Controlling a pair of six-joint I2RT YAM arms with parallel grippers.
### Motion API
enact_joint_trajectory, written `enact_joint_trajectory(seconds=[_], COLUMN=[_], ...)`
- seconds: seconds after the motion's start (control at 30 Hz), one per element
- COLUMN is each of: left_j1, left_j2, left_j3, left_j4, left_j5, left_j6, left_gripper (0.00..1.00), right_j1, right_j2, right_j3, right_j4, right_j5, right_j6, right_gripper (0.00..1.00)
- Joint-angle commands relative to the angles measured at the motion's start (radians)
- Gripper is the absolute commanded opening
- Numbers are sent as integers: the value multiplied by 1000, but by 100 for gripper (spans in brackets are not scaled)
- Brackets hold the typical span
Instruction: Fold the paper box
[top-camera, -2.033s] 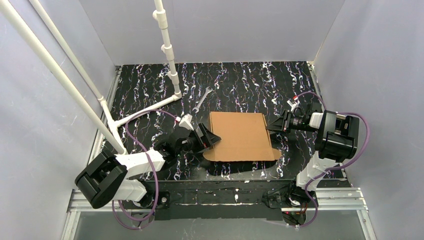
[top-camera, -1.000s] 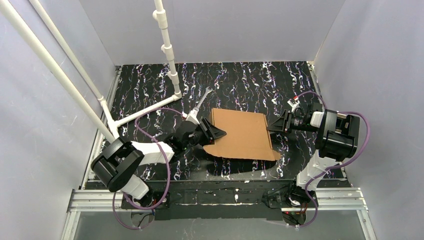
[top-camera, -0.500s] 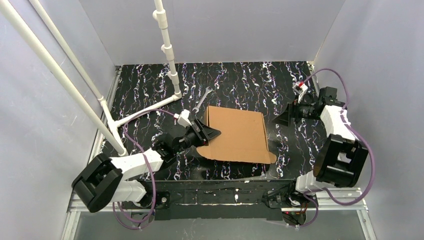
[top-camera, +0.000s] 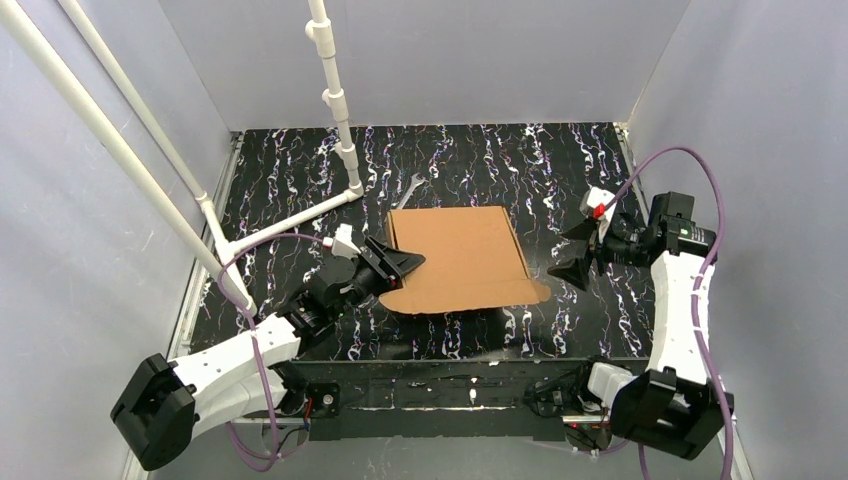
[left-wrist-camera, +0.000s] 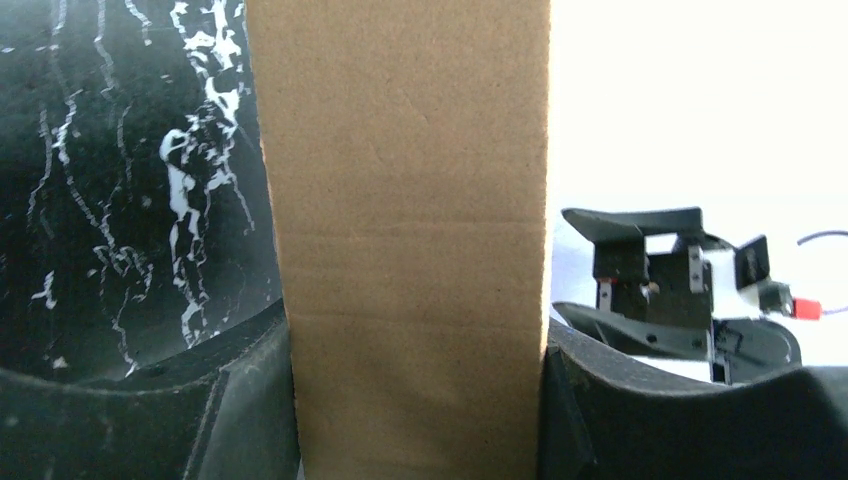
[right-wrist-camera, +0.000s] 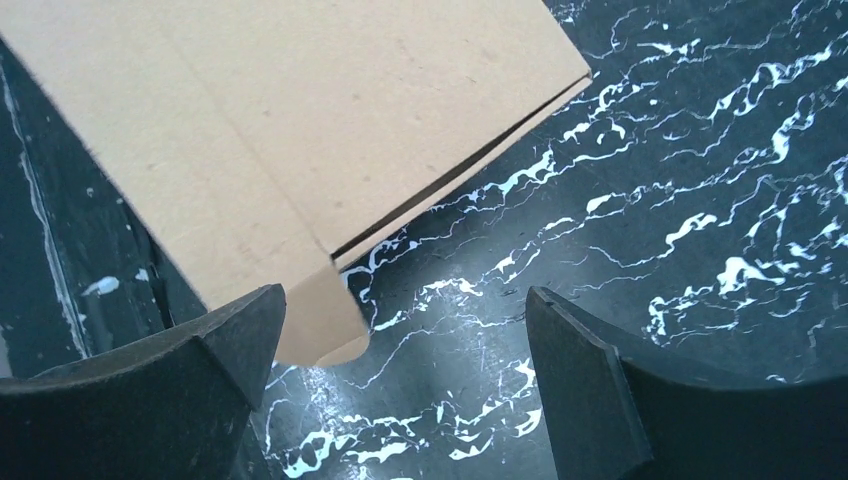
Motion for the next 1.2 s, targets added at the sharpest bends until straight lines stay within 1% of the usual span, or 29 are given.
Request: enact_joint_trajectory(seconds=[0.0, 0.13, 0.17, 0.27, 0.33, 0.43, 0.53, 0.6, 0.77, 0.87, 0.97, 1.1, 1.17], left_j1=[-10, -16, -20, -26, -28, -29, -29, -30, -31, -32, -33, -34, -36], left_j2=[-32, -13, -13, -9, -4, 3, 21, 33, 34, 26, 24, 24, 23], left_j3=[49, 120, 134, 211, 238, 245, 268, 277, 281, 287, 289, 283, 280], left_j4=[-132, -286, -322, -532, -595, -603, -628, -632, -643, -661, -670, -671, -671], left_j5=[-79, -102, -113, -173, -184, -187, -186, -182, -193, -204, -208, -203, -204], left_j6=[-103, -177, -202, -274, -314, -370, -421, -447, -493, -507, -516, -531, -535], left_gripper=[37, 37, 37, 38, 37, 36, 36, 36, 35, 35, 35, 35, 35], right_j1=[0, 0, 1, 6, 19, 61, 131, 161, 194, 201, 203, 207, 211], right_j2=[-64, -82, -81, -64, -44, -9, 16, 14, -25, -9, 30, 79, 97], right_j3=[-6, -17, -22, -21, -22, -44, -97, -141, -251, -291, -310, -302, -296], right_j4=[-95, -120, -118, -109, -110, -110, -61, 36, 354, 456, 522, 535, 534], right_j5=[-2, -17, -23, -38, -47, -52, -15, 5, 59, 60, 57, 27, -4], right_j6=[-150, -235, -242, -245, -244, -241, -214, -152, -6, 1, -17, -72, -88], right_gripper=[98, 98, 98, 98, 98, 98, 98, 98, 98, 98, 93, 85, 78])
